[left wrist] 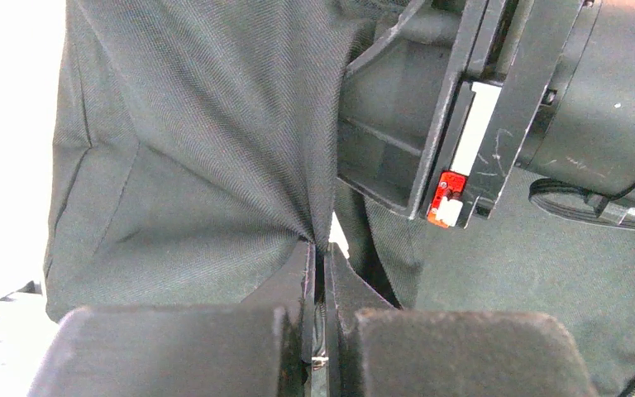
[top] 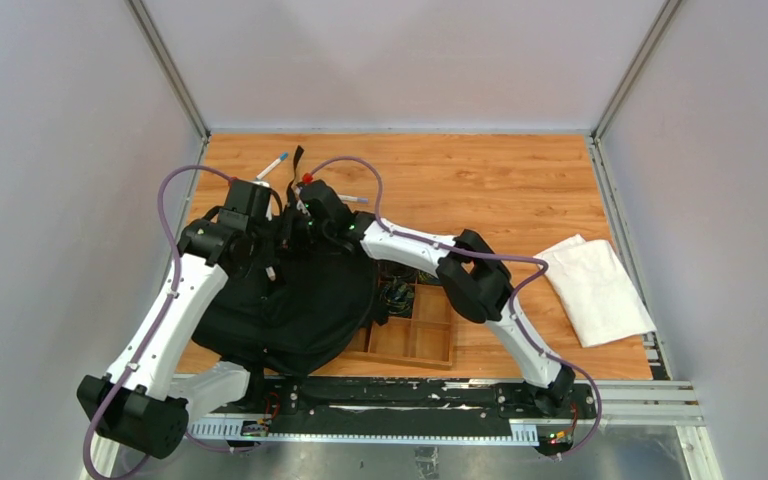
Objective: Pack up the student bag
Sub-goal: Place the stationery in the student bag, then pick up the stationery from the center of the board.
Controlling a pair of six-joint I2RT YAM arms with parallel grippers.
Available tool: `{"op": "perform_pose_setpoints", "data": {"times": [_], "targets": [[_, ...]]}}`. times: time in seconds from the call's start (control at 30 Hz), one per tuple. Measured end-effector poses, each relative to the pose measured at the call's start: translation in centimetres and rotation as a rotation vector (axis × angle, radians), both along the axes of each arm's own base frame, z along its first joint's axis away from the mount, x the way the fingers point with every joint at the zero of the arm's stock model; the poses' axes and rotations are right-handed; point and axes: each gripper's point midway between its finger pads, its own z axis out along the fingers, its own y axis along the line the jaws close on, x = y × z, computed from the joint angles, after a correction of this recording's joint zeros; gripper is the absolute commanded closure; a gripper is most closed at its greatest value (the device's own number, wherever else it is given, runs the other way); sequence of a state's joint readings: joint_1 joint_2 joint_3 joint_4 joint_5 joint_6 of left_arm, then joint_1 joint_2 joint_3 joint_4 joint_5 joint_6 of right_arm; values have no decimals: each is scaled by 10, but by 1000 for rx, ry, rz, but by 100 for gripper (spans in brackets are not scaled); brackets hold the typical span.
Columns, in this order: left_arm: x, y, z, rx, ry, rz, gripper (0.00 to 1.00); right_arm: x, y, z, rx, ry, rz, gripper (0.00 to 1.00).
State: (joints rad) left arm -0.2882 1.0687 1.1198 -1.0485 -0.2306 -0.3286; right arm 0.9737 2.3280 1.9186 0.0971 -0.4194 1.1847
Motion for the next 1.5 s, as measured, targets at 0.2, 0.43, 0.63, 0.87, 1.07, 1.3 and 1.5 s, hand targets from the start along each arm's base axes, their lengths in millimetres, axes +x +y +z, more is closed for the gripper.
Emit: {"op": "perform_pose_setpoints", "data": {"times": [0.2,0.43,0.63,0.87,1.07,1.3,1.5], "targets": [[-2,-1,-1,-4,9,-3,100,-9,-11,-12,-34,-20,-8,59],[-9,0,2,-10,9,-6,100,-19,-41,-5,-65,-74,-31,59],[-13,-2,0,-24,14,-9,66,-35,-79,19,-58,-138,-29,58],[-13,-6,1,-43,15,-21,31,-36,-137,44,-108,-270,-67,52],[5,-7,28,-25,-28,-26,31,-17,-238,54,-245,-392,-240,47],[105,-4,60,13,-104,49,23,-3,-361,31,-442,-409,-483,41],[219,25,43,115,-106,115,16,-5,-402,31,-518,-435,-544,39]]}}
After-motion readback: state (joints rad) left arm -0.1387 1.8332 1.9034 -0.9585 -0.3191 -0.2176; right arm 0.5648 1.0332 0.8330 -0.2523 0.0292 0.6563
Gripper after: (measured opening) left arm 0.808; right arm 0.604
